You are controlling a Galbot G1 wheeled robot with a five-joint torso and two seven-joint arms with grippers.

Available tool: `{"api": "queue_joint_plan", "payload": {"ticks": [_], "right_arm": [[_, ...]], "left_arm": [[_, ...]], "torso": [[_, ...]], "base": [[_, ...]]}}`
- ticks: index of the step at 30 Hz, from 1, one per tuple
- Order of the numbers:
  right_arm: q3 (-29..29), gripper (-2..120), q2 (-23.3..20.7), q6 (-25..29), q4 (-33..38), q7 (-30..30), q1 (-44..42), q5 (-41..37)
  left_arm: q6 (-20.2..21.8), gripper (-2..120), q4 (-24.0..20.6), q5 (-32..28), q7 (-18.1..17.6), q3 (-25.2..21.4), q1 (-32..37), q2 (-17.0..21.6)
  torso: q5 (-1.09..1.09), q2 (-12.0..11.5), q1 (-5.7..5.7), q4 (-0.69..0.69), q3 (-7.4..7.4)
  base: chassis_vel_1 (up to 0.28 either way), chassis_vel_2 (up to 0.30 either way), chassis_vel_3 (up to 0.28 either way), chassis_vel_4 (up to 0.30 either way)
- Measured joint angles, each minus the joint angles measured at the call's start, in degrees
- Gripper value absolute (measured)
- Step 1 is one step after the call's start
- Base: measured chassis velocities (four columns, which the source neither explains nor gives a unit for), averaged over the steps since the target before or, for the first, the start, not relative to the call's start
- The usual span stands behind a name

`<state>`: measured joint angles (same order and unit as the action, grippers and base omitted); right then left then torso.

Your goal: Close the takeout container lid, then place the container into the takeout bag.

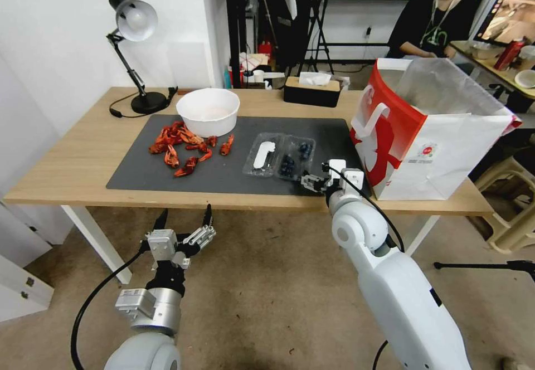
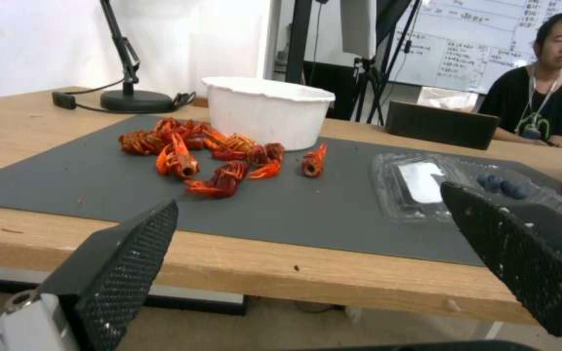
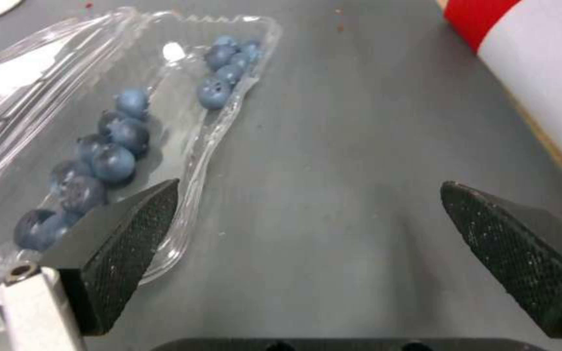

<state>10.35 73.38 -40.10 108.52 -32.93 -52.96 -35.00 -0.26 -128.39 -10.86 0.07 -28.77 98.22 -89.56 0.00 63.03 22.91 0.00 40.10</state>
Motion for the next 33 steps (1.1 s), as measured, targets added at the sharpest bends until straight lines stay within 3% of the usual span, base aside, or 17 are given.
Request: {"api": "queue_joint_plan", "payload": {"ticks": [13,16,21,23,24,27,33], "right_arm": [[1.63,100,-0.61,1.37,0.83,1.04,-0.48,-0.03],[1.70,100,-0.83,5.53,1.96,2.30,-1.17,0.03],[1.72,100,-2.17,16.85,6.90,7.91,-5.45,1.52],[2.17,100,-2.96,23.07,9.84,11.85,-9.17,5.04],[2.17,100,-2.96,23.07,9.84,11.85,-9.17,5.04],[3.05,100,-4.11,30.56,13.81,16.34,-16.37,11.77],[5.05,100,-4.43,38.43,17.63,17.95,-26.35,21.12]], "left_arm": [[0.00,100,0.09,-0.01,0.00,0.15,-0.04,-0.05],[0.00,100,0.09,-0.01,0.00,0.11,-0.04,0.05],[-0.01,100,0.27,-0.05,-0.03,0.05,-0.02,0.27],[-0.05,100,0.36,-0.15,-0.08,0.00,-0.04,0.43],[-0.05,100,0.36,-0.15,-0.08,0.00,-0.04,0.43],[-0.26,100,0.67,-0.53,-0.12,-0.04,-0.19,0.79],[-0.69,100,1.18,-0.75,-0.14,-0.05,-0.37,1.20]], "torso": [[0.00,0.00,0.00,0.00,0.00],[-0.01,0.00,0.00,0.01,0.00],[0.00,0.00,0.00,0.01,0.00],[-0.01,0.00,0.00,0.01,0.00],[-0.01,0.00,0.00,0.01,0.00],[0.00,0.00,0.00,0.00,0.00],[0.00,0.00,0.00,-0.01,0.00]], "base": [[0.000,0.000,0.000,0.000],[0.000,0.000,0.000,0.000],[0.000,0.000,0.000,0.000],[0.000,0.000,0.000,0.000],[0.000,0.000,0.000,0.000],[0.000,0.000,0.000,0.000],[0.000,0.000,0.000,0.000]]}}
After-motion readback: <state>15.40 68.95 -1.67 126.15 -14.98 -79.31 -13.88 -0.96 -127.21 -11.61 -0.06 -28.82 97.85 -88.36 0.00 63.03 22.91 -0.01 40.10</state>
